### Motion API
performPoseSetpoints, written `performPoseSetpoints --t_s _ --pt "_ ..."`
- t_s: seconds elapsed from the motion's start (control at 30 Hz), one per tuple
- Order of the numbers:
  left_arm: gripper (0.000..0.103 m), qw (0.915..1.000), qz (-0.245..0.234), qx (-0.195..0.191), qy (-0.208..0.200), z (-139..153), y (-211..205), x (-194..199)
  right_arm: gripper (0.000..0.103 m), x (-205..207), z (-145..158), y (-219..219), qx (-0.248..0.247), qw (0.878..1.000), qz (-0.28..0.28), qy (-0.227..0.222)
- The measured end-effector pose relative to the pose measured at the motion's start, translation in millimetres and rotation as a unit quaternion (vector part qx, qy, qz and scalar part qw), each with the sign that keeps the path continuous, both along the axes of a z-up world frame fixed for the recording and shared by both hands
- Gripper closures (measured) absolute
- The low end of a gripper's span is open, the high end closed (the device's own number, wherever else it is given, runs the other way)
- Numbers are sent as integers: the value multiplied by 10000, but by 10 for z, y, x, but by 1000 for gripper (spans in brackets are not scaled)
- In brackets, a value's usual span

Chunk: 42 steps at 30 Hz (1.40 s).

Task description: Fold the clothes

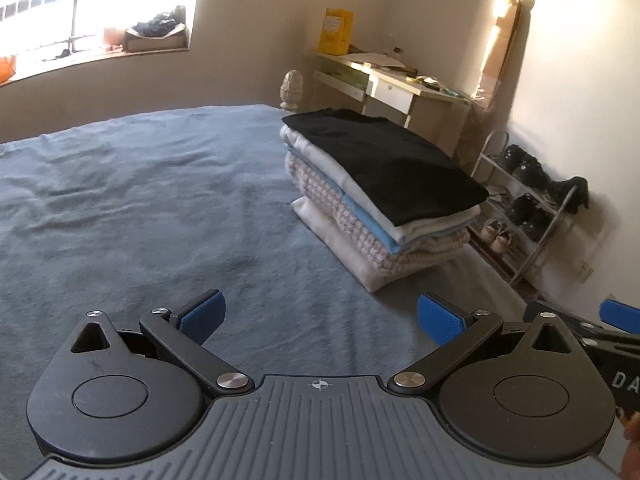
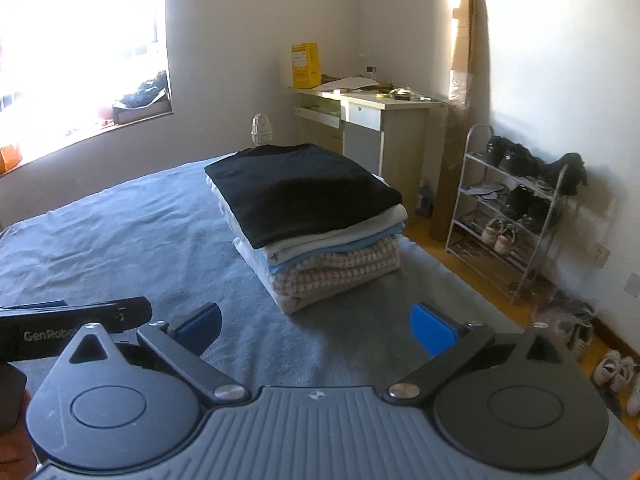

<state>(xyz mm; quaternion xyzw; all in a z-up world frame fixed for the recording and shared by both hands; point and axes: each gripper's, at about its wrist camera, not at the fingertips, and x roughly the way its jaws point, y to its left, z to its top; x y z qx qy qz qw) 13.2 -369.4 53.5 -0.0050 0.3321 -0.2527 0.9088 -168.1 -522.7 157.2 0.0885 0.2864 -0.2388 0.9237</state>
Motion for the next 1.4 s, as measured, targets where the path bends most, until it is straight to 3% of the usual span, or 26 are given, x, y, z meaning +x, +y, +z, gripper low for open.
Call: performPoseSetpoints --t_s 0.43,1.2,1.4 --pt "0 9974 115 492 -520 -31 -61 -151 0 5 -47 113 -151 9988 -391 233" --pt "0 9982 234 448 -330 34 -15 -200 0 -32 -74 90 -103 9967 -722 369" --pt "0 9983 220 430 -312 54 -7 -232 0 -80 -38 116 -281 9961 -765 349"
